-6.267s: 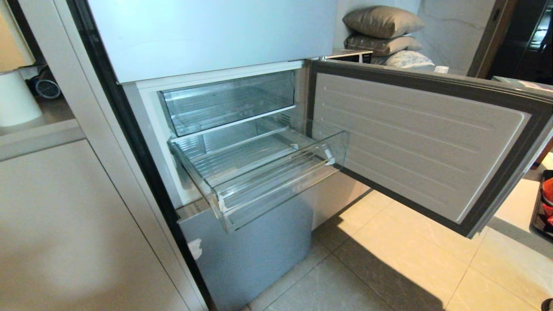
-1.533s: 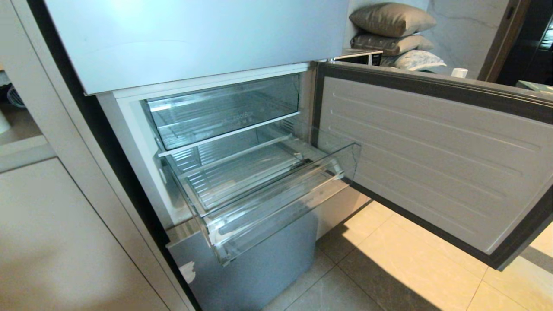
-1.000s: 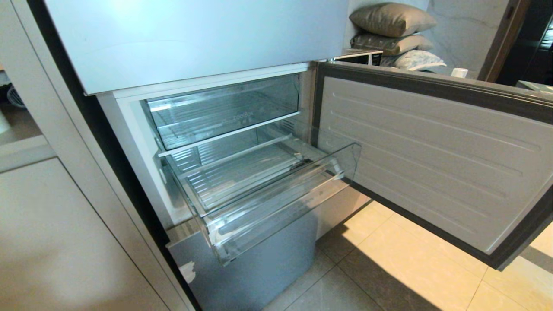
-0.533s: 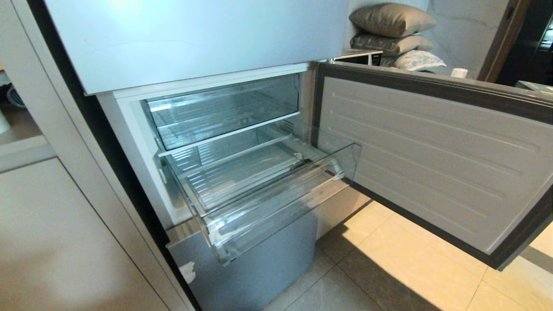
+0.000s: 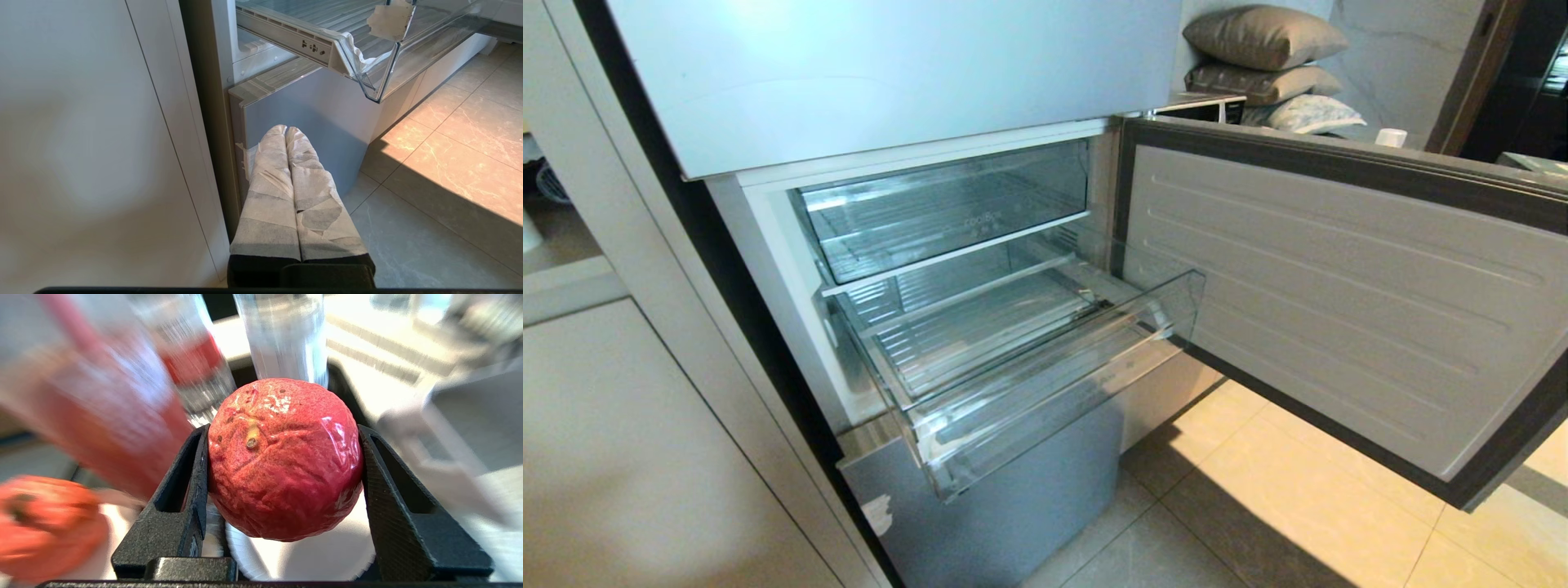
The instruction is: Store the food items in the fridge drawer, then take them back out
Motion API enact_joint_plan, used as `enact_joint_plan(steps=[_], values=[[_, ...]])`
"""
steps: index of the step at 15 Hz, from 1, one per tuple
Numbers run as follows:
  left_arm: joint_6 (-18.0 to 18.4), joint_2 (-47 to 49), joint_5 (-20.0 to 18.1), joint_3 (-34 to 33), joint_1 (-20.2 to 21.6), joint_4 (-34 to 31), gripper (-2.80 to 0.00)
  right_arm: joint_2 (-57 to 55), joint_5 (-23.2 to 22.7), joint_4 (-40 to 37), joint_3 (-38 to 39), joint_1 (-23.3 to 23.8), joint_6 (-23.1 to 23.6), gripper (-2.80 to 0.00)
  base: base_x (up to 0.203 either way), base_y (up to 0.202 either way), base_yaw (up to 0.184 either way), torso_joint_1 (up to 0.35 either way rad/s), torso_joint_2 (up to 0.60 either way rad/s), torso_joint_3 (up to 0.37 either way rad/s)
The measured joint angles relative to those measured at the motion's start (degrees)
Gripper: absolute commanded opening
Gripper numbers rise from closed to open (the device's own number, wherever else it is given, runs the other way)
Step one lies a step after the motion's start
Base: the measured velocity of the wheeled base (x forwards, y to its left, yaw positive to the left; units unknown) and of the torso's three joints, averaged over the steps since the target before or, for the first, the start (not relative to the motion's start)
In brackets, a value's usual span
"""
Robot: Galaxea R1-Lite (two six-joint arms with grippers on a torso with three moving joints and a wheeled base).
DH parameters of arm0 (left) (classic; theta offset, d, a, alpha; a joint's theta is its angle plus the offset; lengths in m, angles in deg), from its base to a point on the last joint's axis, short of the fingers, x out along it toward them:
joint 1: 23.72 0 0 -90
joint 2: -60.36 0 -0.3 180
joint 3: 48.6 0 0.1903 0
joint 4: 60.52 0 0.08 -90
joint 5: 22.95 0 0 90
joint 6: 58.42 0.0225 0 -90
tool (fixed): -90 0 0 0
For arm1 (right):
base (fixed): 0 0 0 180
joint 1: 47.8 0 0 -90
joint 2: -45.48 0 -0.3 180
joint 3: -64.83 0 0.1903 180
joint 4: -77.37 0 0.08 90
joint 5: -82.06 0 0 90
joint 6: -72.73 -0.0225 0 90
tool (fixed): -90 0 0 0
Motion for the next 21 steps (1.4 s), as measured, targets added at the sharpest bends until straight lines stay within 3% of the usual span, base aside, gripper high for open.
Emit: enact_joint_plan(steps=[7, 9, 11, 13, 16, 18, 21], values=[[0.0, 0.0, 0.0, 0.0, 0.0, 0.0, -2.8, 30.8, -0.6, -7.5, 14.9, 3.5, 0.5, -2.8, 0.0, 0.0, 0.0, 0.0, 0.0, 0.0], [0.0, 0.0, 0.0, 0.0, 0.0, 0.0, -2.8, 42.1, -1.5, -8.2, 22.3, 2.5, 0.8, -2.8, 0.0, 0.0, 0.0, 0.0, 0.0, 0.0], [0.0, 0.0, 0.0, 0.0, 0.0, 0.0, -2.8, 54.4, -1.3, -9.3, 29.2, -1.4, 1.6, -2.8, 0.0, 0.0, 0.0, 0.0, 0.0, 0.0], [0.0, 0.0, 0.0, 0.0, 0.0, 0.0, -2.8, 66.5, -0.2, -11.6, 35.2, -10.5, 2.5, -2.8, 0.0, 0.0, 0.0, 0.0, 0.0, 0.0], [0.0, 0.0, 0.0, 0.0, 0.0, 0.0, -2.8, 82.1, 2.4, -21.5, 40.9, -31.4, 5.6, -2.8, 0.0, 0.0, 0.0, 0.0, 0.0, 0.0], [0.0, 0.0, 0.0, 0.0, 0.0, 0.0, -2.8, 91.0, 5.4, -34.4, 43.5, -45.2, 9.2, -2.8, 0.0, 0.0, 0.0, 0.0, 0.0, 0.0], [0.0, 0.0, 0.0, 0.0, 0.0, 0.0, -2.8, 101.7, 8.2, -56.5, 50.8, -59.4, 13.8, -2.8, 0.0, 0.0, 0.0, 0.0, 0.0, 0.0]])
